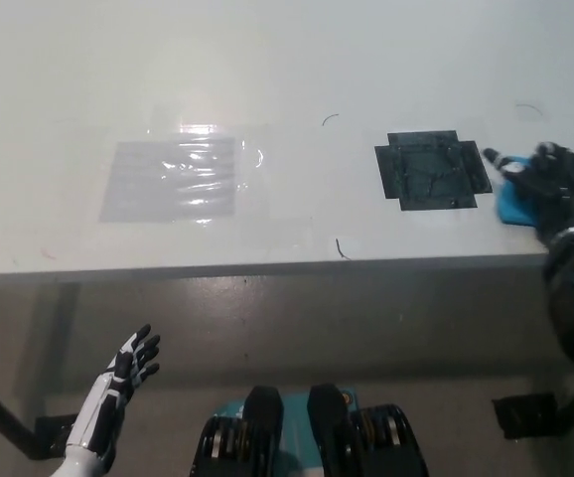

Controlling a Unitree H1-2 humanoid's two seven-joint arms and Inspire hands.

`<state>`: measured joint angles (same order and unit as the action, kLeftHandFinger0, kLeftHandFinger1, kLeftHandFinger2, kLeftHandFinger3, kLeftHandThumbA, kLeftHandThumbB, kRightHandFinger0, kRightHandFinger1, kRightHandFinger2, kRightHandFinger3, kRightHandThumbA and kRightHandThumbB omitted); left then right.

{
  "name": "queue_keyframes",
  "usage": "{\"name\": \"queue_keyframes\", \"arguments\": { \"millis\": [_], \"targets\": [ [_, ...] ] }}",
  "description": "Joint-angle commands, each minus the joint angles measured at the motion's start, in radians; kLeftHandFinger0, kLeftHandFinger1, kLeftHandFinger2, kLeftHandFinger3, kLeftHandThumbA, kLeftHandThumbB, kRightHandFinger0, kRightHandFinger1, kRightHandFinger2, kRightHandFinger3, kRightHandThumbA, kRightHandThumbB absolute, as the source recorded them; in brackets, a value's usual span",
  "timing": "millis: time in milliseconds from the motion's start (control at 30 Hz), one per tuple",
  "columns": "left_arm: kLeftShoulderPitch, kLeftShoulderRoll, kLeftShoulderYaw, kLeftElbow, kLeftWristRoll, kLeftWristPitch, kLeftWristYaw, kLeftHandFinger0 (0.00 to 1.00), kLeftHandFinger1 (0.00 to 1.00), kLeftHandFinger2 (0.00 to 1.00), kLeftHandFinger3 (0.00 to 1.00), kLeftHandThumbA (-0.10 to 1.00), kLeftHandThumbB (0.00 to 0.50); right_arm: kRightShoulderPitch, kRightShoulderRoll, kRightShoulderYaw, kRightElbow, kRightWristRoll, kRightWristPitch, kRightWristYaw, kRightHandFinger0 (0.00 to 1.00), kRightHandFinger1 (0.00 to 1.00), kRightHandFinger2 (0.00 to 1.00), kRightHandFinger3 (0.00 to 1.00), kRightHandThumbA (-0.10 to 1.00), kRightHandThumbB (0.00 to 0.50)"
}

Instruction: A soft sponge is kept on the balc marked spot on the table infront of the robot and it uses its right hand fist to press down on it and drrags it across the table in a back and forth manner twice to clean it

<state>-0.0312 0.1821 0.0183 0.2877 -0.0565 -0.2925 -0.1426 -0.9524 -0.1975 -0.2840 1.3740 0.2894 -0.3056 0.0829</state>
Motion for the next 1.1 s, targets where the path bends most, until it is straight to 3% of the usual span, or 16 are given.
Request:
{"name": "queue_keyframes", "arguments": {
  "millis": [0, 100, 400, 533, 900, 1067],
  "targets": [
    [-0.001, 0.000, 0.005, -0.010, -0.012, -0.037, -0.006, 1.00, 1.00, 1.00, 1.00, 1.00, 0.500, -0.008, 0.067, 0.017, 0.022, -0.011, 0.054, 0.004, 0.00, 0.00, 0.00, 0.00, 1.00, 0.152],
    [0.003, 0.002, 0.005, -0.010, -0.013, -0.039, -0.008, 1.00, 1.00, 1.00, 1.00, 1.00, 0.500, -0.022, 0.104, 0.024, 0.015, -0.016, 0.057, 0.004, 0.00, 0.00, 0.00, 0.00, 1.00, 0.169],
    [0.022, -0.015, -0.001, -0.007, -0.005, -0.048, -0.001, 1.00, 1.00, 1.00, 1.00, 1.00, 0.495, -0.013, 0.142, 0.049, 0.000, -0.019, 0.036, 0.033, 0.00, 0.00, 0.00, 0.00, 1.00, 0.158],
    [0.010, -0.016, 0.007, -0.001, -0.015, -0.055, -0.001, 1.00, 1.00, 1.00, 1.00, 1.00, 0.500, -0.029, 0.134, 0.052, 0.011, -0.021, 0.051, 0.019, 0.00, 0.00, 0.00, 0.00, 1.00, 0.145],
    [0.031, -0.014, 0.002, -0.009, -0.010, -0.050, -0.005, 1.00, 1.00, 1.00, 1.00, 1.00, 0.500, -0.020, 0.153, 0.053, -0.004, -0.012, 0.046, 0.051, 0.00, 0.00, 0.00, 0.00, 1.00, 0.175],
    [0.027, -0.012, 0.002, -0.007, -0.003, -0.054, -0.001, 1.00, 1.00, 1.00, 1.00, 1.00, 0.500, -0.020, 0.153, 0.063, 0.004, -0.024, 0.041, 0.037, 0.00, 0.00, 0.00, 0.00, 1.00, 0.159]
  ]
}}
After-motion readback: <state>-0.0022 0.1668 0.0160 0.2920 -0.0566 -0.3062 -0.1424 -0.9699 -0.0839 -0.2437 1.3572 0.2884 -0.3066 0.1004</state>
